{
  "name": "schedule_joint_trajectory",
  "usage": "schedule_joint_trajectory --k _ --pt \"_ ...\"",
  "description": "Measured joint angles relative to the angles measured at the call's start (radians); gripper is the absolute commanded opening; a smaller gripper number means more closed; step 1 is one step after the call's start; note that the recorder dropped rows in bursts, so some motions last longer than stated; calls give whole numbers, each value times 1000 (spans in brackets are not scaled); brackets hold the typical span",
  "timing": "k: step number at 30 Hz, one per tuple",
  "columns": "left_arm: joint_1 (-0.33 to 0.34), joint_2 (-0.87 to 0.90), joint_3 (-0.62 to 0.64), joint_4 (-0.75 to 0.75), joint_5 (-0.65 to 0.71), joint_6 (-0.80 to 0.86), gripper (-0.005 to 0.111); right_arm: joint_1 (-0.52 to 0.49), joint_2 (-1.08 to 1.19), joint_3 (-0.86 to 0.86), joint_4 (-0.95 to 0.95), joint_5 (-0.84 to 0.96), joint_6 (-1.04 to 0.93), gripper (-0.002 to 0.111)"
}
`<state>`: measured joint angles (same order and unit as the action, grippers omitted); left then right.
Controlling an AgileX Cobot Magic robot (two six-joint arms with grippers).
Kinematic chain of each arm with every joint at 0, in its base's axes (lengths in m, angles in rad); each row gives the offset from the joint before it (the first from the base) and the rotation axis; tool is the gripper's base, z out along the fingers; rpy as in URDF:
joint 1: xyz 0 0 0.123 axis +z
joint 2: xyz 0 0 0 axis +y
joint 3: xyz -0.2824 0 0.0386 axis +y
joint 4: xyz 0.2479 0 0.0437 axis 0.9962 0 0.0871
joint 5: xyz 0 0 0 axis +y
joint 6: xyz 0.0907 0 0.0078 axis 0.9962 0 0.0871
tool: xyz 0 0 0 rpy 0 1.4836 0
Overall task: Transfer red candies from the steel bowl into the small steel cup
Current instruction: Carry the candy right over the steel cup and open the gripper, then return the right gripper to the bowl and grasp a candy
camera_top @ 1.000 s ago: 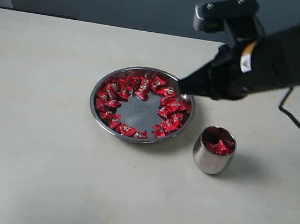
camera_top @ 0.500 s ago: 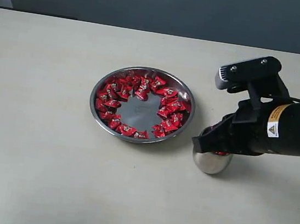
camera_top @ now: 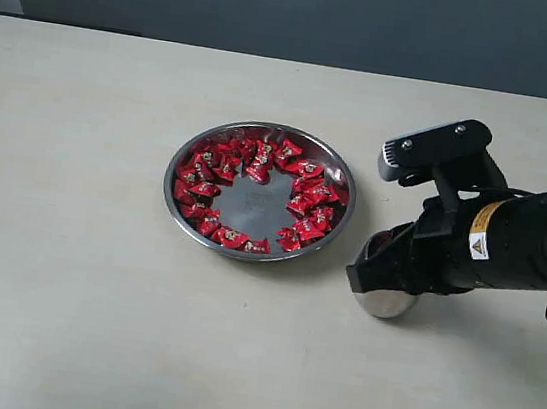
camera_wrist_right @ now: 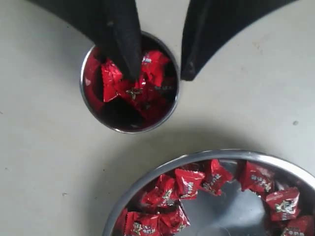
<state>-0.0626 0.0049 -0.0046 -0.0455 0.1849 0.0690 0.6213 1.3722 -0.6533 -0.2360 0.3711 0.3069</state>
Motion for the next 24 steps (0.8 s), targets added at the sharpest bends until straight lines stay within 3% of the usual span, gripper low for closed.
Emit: schedule_joint_trajectory --k 8,14,24 --pt "0 0 0 0 0 0 2 0 11 -20 -38 -109 29 35" --pt "0 0 0 0 0 0 2 0 30 -133 -38 -215 29 35" --pt "0 0 0 0 0 0 2 0 435 -483 -38 -242 31 37"
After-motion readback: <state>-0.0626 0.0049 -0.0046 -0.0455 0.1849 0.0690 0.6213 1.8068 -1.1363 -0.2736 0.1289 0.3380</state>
